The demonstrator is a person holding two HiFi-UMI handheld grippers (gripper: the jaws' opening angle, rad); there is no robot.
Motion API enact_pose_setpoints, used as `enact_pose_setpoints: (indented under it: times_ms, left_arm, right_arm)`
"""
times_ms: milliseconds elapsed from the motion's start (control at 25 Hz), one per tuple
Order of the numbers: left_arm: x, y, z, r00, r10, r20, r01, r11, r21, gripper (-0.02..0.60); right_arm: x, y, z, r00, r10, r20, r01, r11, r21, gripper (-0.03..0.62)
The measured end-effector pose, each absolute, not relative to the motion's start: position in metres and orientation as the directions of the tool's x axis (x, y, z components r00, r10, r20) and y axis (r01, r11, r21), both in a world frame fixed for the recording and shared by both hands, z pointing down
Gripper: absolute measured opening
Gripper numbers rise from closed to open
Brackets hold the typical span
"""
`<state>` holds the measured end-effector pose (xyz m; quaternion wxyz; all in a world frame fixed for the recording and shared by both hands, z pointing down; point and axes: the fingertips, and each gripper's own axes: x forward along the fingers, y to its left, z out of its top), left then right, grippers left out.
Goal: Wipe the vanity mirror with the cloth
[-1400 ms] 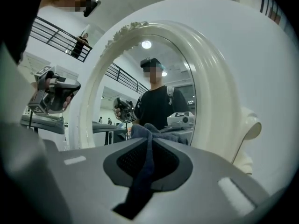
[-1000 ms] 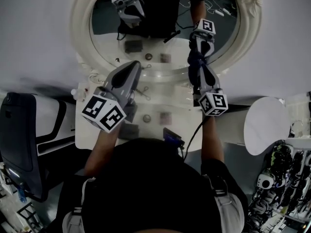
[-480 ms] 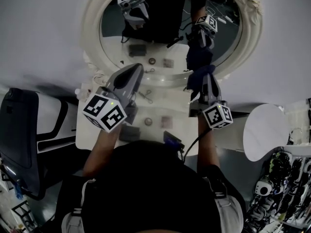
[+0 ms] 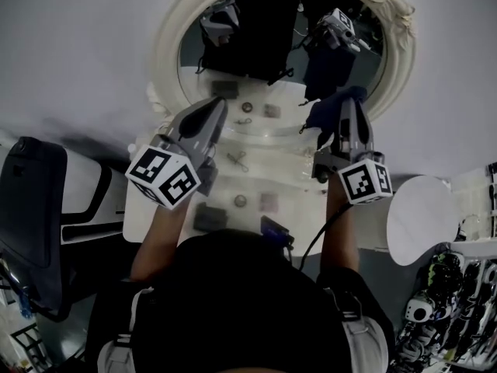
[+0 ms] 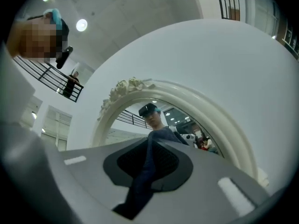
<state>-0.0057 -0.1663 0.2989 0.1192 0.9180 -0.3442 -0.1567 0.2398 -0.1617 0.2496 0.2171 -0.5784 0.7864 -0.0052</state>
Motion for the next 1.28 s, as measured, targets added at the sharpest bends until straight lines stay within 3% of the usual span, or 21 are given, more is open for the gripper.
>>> enact_pose_setpoints:
  times_ms: [400,1280]
  left_arm:
    - [-0.022,-0.163,0.293,0.709,-0.671,-0.218,-0.594,-0.734,0.328,0.002]
    - [-0.032,-0.186,0.305,0.694,-0.691,-0.201,-0.599,-0.709,0.372,0.002]
  right_arm:
    - [0.194,-0.172,0.14,-0.31,-0.813,-0.492,-0.921,0.386,-0.059,0.038]
    - [0.131,-0.224,0.115,-0.439,-0.793,-0.422,-0.892,0.439,0.103,0.038]
